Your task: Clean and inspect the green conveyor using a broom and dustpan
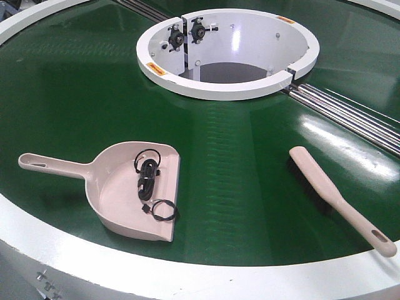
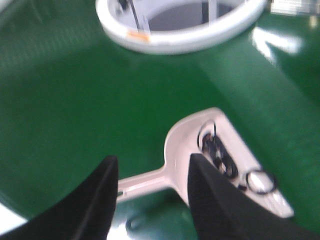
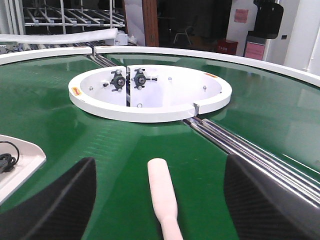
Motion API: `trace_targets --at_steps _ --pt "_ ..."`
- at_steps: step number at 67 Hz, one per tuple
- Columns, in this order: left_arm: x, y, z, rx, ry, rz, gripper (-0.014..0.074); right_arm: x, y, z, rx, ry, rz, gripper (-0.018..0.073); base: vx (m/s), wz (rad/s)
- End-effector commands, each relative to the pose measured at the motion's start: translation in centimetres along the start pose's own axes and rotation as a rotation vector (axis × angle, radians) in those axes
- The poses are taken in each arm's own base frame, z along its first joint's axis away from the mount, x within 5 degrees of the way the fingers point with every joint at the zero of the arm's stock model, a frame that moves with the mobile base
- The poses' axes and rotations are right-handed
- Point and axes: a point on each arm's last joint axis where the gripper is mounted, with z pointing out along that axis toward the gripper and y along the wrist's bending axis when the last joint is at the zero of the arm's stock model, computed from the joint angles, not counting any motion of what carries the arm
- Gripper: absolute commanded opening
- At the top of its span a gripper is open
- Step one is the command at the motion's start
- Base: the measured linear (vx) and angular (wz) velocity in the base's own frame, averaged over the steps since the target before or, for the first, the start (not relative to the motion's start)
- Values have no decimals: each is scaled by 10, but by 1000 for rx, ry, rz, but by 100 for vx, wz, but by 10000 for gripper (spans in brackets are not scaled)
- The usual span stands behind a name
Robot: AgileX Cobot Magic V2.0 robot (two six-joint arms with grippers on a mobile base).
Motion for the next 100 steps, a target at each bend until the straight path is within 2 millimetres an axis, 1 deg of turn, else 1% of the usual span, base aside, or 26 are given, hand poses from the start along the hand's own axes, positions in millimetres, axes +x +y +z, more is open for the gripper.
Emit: trace_targets --at_steps 1,3,4,5,10,22,28,34,43,52,80,85,87,91,94,95,97,98,100 --pt "8 -3 -20 -44 -209 -31 304 -13 -2 4 15 -58 -3 505 0 0" --pt "17 -5 -20 -49 -225 -31 304 -13 -2 8 13 -35 -2 505 0 0" --pt "21 -6 -23 -56 -247 -30 304 -12 -2 10 13 -26 -1 505 0 0" --pt "28 -8 -21 -55 -244 -30 304 -12 -2 12 12 -13 0 505 0 0" --pt "55 -14 -24 -67 -289 -30 304 -10 -3 19 9 26 2 505 0 0" --pt "112 -28 -25 -87 -364 -31 304 -8 -3 25 7 61 4 505 0 0" --pt "130 -33 -29 -107 -441 -31 304 -8 -3 25 7 61 4 505 0 0" --pt "142 -35 -29 -124 -507 -31 304 -8 -3 25 7 61 4 505 0 0" --pt "151 -37 -21 -130 -528 -32 304 -8 -3 25 7 61 4 505 0 0" --pt "149 -37 -22 -136 -552 -32 304 -8 -3 25 7 61 4 505 0 0" --pt "150 -37 -22 -136 -551 -32 304 -9 -3 25 7 52 12 505 0 0" --pt "150 -37 -22 -136 -551 -32 288 -9 -3 25 7 52 10 496 0 0" --pt "150 -37 -22 -136 -549 -32 267 -9 -3 25 7 51 7 475 0 0" --pt "150 -37 -22 -134 -541 -32 195 -9 -3 25 9 53 -3 387 0 0" --pt "151 -37 -21 -131 -532 -32 113 -9 -3 25 12 52 -11 272 0 0" --pt "151 -37 -21 -130 -528 -32 74 -9 -4 25 13 49 -13 214 0 0" --pt "152 -38 -21 -129 -521 -32 20 -9 -4 25 14 50 -15 132 0 0" --pt "152 -38 -21 -128 -519 -32 -8 -9 -4 25 14 47 -15 69 0 0" --pt "152 -38 -21 -128 -519 -32 -9 -10 -4 25 15 41 -14 -15 0 0"
